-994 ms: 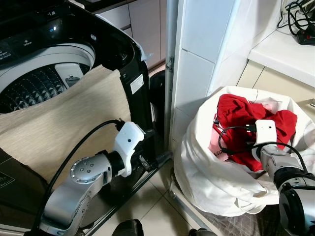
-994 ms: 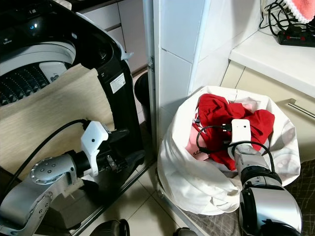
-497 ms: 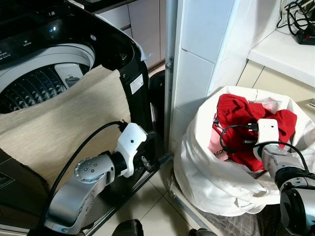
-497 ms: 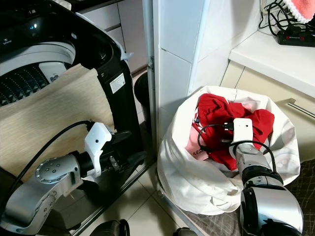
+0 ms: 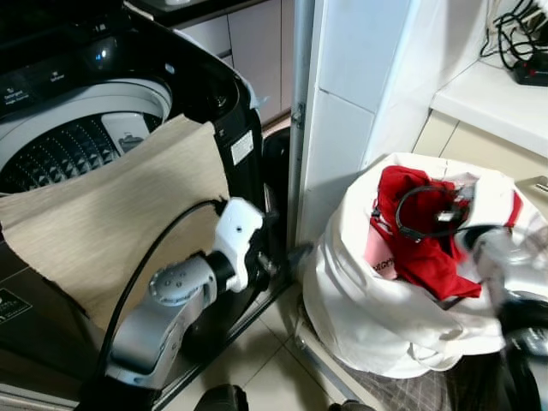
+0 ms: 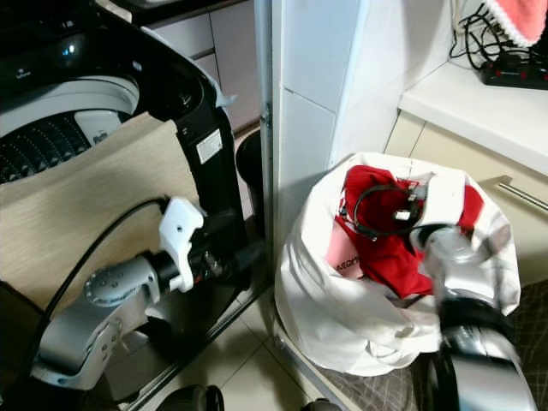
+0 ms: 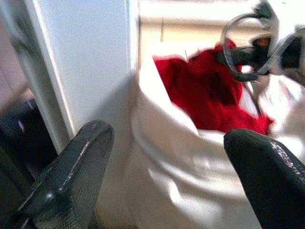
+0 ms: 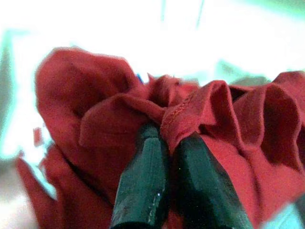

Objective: Clothes washing

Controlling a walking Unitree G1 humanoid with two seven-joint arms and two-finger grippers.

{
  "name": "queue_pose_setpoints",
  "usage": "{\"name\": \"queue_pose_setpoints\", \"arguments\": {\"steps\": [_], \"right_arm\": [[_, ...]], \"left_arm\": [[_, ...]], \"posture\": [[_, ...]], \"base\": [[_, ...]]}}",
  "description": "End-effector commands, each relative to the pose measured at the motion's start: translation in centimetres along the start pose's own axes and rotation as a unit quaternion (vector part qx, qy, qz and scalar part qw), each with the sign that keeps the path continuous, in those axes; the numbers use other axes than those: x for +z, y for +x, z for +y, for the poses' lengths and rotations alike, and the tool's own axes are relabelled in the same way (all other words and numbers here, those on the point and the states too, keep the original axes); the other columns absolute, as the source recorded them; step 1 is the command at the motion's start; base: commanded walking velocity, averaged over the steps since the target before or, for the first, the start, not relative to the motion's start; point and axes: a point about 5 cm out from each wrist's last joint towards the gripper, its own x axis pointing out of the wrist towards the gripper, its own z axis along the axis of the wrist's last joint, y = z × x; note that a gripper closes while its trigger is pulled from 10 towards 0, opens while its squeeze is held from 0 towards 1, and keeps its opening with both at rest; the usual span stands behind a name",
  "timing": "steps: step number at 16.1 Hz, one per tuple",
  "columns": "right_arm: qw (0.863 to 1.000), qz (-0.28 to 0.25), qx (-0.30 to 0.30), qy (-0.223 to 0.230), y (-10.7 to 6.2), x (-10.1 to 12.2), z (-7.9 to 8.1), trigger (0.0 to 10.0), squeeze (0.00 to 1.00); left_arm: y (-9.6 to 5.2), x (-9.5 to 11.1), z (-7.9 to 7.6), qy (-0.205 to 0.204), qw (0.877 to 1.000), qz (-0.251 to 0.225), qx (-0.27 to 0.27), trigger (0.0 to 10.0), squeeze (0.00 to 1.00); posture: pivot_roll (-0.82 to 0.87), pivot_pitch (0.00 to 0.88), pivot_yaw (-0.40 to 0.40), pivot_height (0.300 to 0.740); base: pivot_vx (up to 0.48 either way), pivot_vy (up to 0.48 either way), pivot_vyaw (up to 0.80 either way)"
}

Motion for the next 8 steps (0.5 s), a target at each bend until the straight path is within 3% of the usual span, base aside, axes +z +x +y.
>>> {"name": "queue_pose_setpoints", "arguments": {"steps": [1,2,3,4,6,7,8], "right_arm": [[0.997,-0.044,0.056,0.006,-1.2,3.2,0.6,0.0,0.00],[0.991,-0.073,0.113,0.016,-2.6,5.4,1.3,0.0,0.00],[0.972,-0.107,0.204,0.051,-4.4,8.0,2.7,0.0,0.00],[0.951,-0.130,0.271,0.066,-6.1,9.5,3.9,0.0,0.00],[0.919,-0.159,0.349,0.094,-8.0,10.9,5.5,0.0,0.00],[0.861,-0.199,0.435,0.172,-10.0,12.1,7.0,0.0,0.00],[0.848,-0.204,0.449,0.191,-10.4,12.3,7.3,0.0,0.00]], "left_arm": [[0.2,1.1,0.7,0.008,0.999,-0.035,0.022,10.0,0.00],[0.4,1.8,0.8,-0.006,0.998,-0.057,0.023,10.0,0.00],[0.8,2.5,0.7,-0.002,0.997,-0.074,0.014,10.0,0.00],[1.1,3.0,0.6,0.009,0.996,-0.084,0.012,10.0,0.00],[1.6,3.8,0.5,0.006,0.995,-0.102,0.013,10.0,0.00],[2.3,4.8,0.1,0.001,0.992,-0.129,0.006,10.0,0.00],[2.4,5.0,0.0,0.002,0.991,-0.134,0.005,10.0,0.00]], "posture": [[-0.07,0.000,0.034,0.740],[-0.08,0.000,0.035,0.740],[-0.08,0.000,0.034,0.740],[-0.09,0.000,0.034,0.740],[-0.09,0.000,0.033,0.740],[-0.09,0.000,0.031,0.740],[-0.09,0.000,0.031,0.740]], "base": [[0.000,0.000,0.00],[0.000,0.000,0.00],[0.000,0.000,0.00],[0.000,0.000,0.00],[0.000,0.000,0.00],[0.000,0.000,0.00],[0.000,0.000,0.00]]}}
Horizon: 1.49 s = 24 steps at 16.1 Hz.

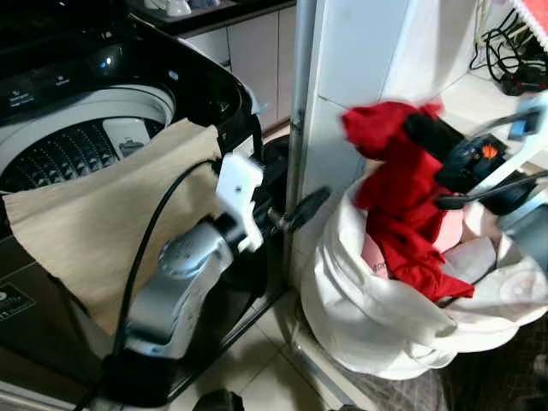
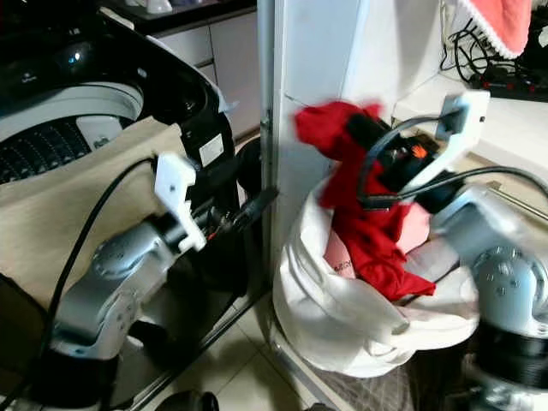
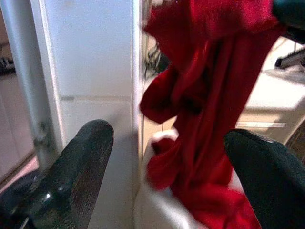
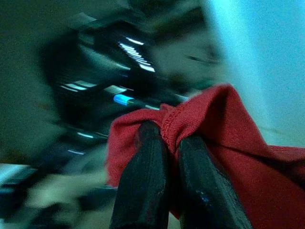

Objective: Clothes washing

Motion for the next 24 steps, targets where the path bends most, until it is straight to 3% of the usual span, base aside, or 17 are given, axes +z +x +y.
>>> {"name": "queue_pose_setpoints", "arguments": {"steps": [1,2,3,4,7,13,17,18,19,20,24], "right_arm": [[0.999,-0.023,0.031,0.026,-0.1,0.5,1.2,0.0,0.00],[0.998,-0.031,0.042,0.040,0.1,0.3,1.6,0.0,0.00],[0.994,-0.051,0.061,0.078,0.4,0.3,2.4,0.0,0.00],[0.986,-0.079,0.083,0.121,0.9,0.4,3.1,0.0,0.00],[0.975,-0.081,0.111,0.175,1.4,-0.2,4.5,0.0,0.00],[0.961,-0.068,0.138,0.229,2.1,-1.2,6.7,0.0,0.00],[0.955,-0.059,0.146,0.250,2.3,-1.7,7.6,0.0,0.00],[0.955,-0.056,0.144,0.253,2.4,-1.9,7.7,0.0,0.00],[0.955,-0.055,0.143,0.253,2.4,-1.9,7.7,0.0,0.00],[0.957,-0.051,0.139,0.251,2.4,-2.1,7.7,0.0,0.00],[0.958,-0.044,0.135,0.250,2.5,-2.5,7.9,0.0,0.00]], "left_arm": [[0.3,0.3,-0.2,0.000,1.000,-0.012,-0.003,10.0,0.00],[0.4,0.5,-0.4,-0.007,1.000,-0.018,-0.009,10.0,0.63],[0.5,0.9,-0.7,-0.027,0.999,-0.036,-0.017,10.0,1.00],[0.7,1.1,-0.8,-0.041,0.998,-0.045,-0.018,10.0,1.00],[1.3,0.6,-1.2,-0.031,0.998,-0.041,-0.021,10.0,1.00],[2.8,-0.6,-1.6,0.010,0.999,-0.039,0.001,10.0,1.00],[3.1,-0.9,-2.0,0.009,0.999,-0.049,-0.014,10.0,1.00],[3.1,-0.9,-2.0,-0.003,0.998,-0.054,-0.014,8.0,0.00],[3.1,-0.9,-2.0,-0.006,0.998,-0.055,-0.012,5.1,0.00],[3.0,-1.0,-2.0,-0.018,0.998,-0.059,-0.014,0.0,0.00],[2.9,-1.1,-1.9,-0.019,0.998,-0.061,-0.020,0.0,0.00]], "posture": [[-0.09,0.000,0.031,0.740],[-0.09,0.000,0.031,0.740],[-0.08,0.000,0.018,0.740],[-0.08,0.000,0.015,0.740],[-0.09,0.002,0.012,0.740],[-0.10,0.006,0.011,0.740],[-0.09,0.005,0.010,0.740],[-0.09,0.005,0.010,0.740],[-0.09,0.005,0.010,0.740],[-0.09,0.005,0.010,0.740],[-0.09,0.005,0.011,0.740]], "base": [[0.000,0.000,0.00],[0.000,0.000,0.00],[0.000,0.000,0.00],[0.000,0.000,0.00],[0.000,0.000,0.00],[0.000,0.000,0.00],[0.000,0.000,0.00],[0.000,0.000,0.00],[0.000,0.000,0.00],[0.000,0.000,0.00],[0.000,0.000,0.00]]}}
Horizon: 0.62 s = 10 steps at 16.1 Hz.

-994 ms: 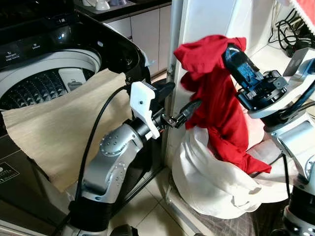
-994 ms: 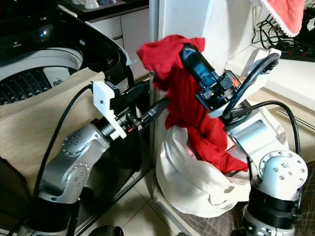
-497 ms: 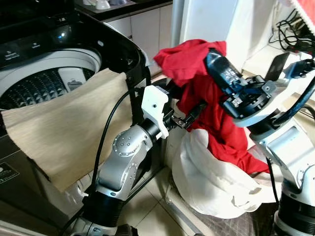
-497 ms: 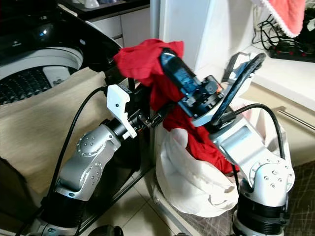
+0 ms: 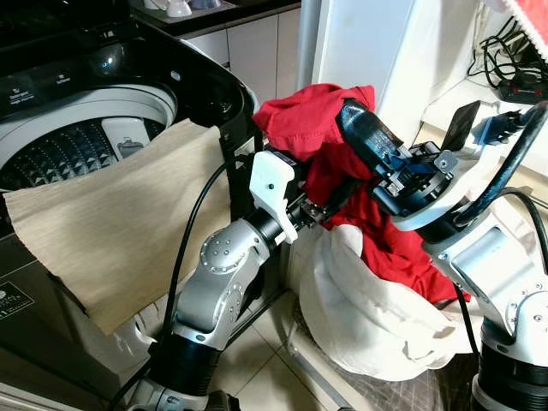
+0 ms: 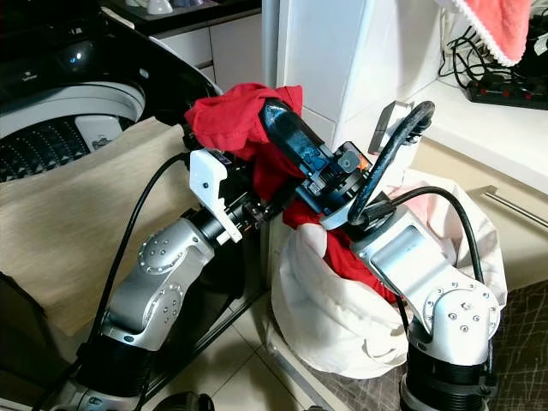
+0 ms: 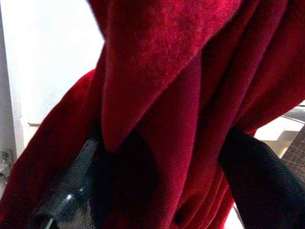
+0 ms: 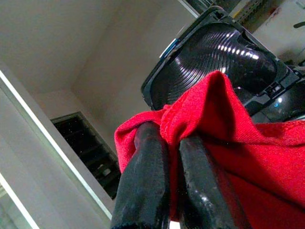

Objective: Clothes washing

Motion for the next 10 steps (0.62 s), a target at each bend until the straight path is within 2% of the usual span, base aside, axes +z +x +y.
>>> {"name": "queue_pose_setpoints", "arguments": {"steps": [1,10], "right_arm": [[1.000,0.001,0.013,-0.015,0.23,0.09,0.83,0.0,0.00],[0.999,0.007,-0.006,-0.031,0.30,0.15,0.22,0.0,0.00]], "left_arm": [[-0.05,0.05,0.08,0.004,1.000,-0.003,-0.001,0.0,0.00],[-0.22,-0.01,0.23,-0.001,1.000,-0.006,-0.001,0.0,0.00]], "posture": [[-0.09,0.005,0.011,0.740],[-0.08,0.002,0.010,0.740]], "base": [[0.000,0.000,0.00],[0.000,0.000,0.00]]}}
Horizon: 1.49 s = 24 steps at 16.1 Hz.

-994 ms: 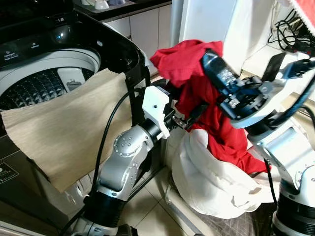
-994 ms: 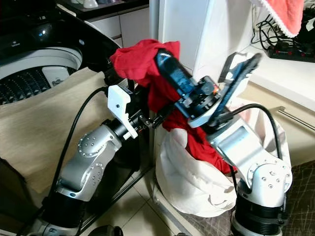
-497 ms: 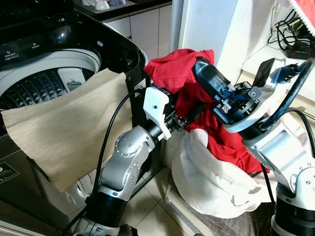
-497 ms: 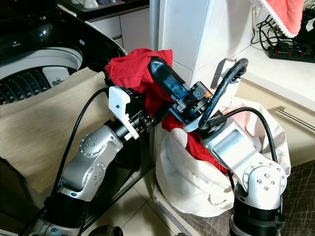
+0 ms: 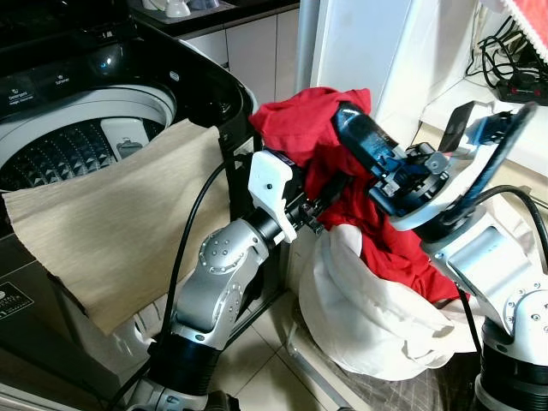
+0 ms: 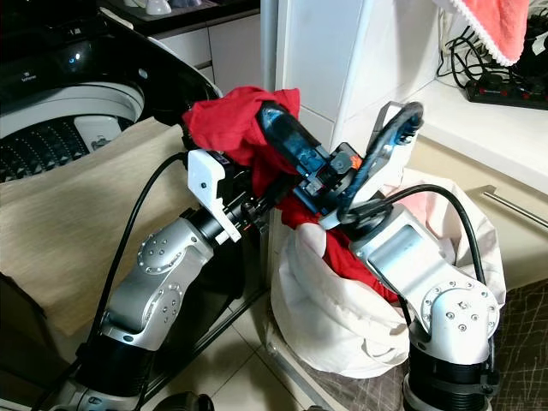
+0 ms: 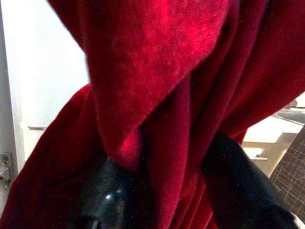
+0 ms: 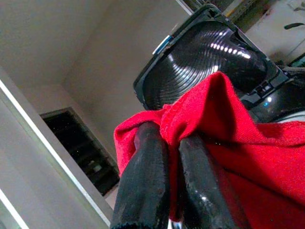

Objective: Clothes washing

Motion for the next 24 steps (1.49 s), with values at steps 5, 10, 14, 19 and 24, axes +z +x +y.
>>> {"name": "queue_pose_setpoints", "arguments": {"steps": [5,10,14,19,24], "right_arm": [[1.000,-0.003,0.005,-0.014,0.2,0.2,0.4,0.0,0.00],[1.000,0.003,-0.003,-0.024,0.1,0.0,0.2,0.0,0.00],[0.997,-0.057,-0.049,-0.032,-0.4,1.5,-0.9,10.0,1.00],[0.957,0.070,-0.141,-0.245,-2.5,3.0,-1.7,10.0,0.00],[0.944,0.068,-0.174,-0.272,-3.2,3.6,-2.4,10.0,0.00]], "left_arm": [[-0.3,-0.1,0.2,-0.003,1.000,0.000,-0.003,0.0,0.00],[-0.4,0.0,0.5,-0.001,1.000,0.000,-0.001,0.0,0.00],[-1.1,0.2,1.8,0.015,1.000,0.009,0.023,0.0,0.00],[-0.6,6.7,8.6,0.152,0.984,0.040,0.079,0.0,0.00],[1.2,18.9,15.8,0.368,0.906,0.048,0.204,0.0,0.00]], "posture": [[-0.08,0.000,0.016,0.740],[-0.08,0.000,0.016,0.740],[-0.08,0.000,0.020,0.740],[-0.07,0.000,0.026,0.740],[-0.06,0.000,0.033,0.740]], "base": [[0.000,0.000,0.00],[0.000,0.000,0.00],[0.000,0.000,0.00],[0.000,0.000,0.00],[0.000,0.000,0.00]]}}
